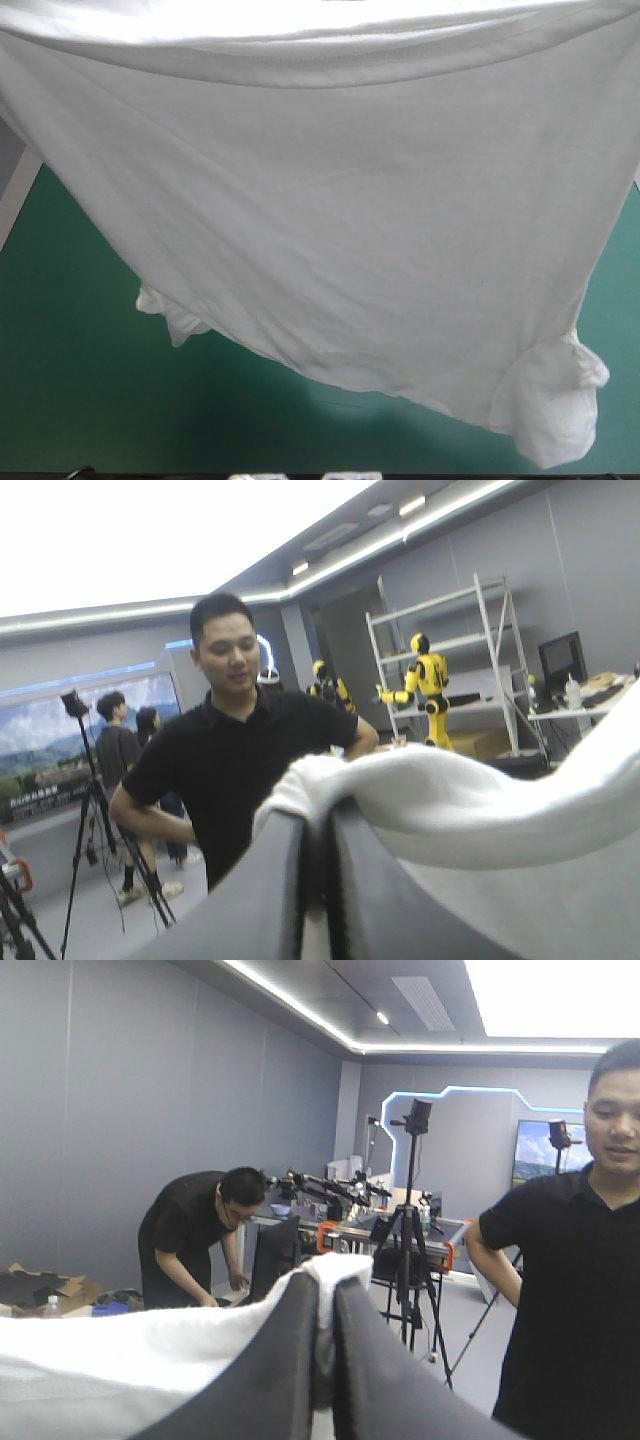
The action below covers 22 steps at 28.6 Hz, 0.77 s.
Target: Fold the cloth
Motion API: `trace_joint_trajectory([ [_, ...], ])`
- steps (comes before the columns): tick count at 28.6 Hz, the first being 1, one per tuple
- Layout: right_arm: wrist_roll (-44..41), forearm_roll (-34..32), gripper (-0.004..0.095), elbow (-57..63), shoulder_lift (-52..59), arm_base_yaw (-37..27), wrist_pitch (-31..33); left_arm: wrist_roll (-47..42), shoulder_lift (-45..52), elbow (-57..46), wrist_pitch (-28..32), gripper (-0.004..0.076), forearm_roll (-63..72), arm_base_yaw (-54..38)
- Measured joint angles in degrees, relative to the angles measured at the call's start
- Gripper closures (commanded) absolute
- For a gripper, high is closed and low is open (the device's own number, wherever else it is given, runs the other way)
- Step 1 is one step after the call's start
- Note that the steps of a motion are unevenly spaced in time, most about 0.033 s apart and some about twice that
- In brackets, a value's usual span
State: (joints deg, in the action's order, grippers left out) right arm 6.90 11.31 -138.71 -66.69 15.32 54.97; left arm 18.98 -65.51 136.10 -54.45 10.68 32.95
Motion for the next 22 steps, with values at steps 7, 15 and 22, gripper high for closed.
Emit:
trace_joint_trajectory([
  [7,1.42,1.61,0.0925,-0.23,-0.65,0.00,-3.69,2.51,-1.43,0.37,7.30,0.0733,-0.95,0.00],
  [15,-1.32,0.28,0.0925,-0.23,-7.99,0.00,-9.36,-3.63,-10.69,0.43,14.77,0.0733,-9.70,0.00],
  [22,-2.00,-1.19,0.0925,0.30,-19.90,0.00,-18.07,-14.04,-23.77,-0.16,27.83,0.0733,-25.38,-0.48],
])
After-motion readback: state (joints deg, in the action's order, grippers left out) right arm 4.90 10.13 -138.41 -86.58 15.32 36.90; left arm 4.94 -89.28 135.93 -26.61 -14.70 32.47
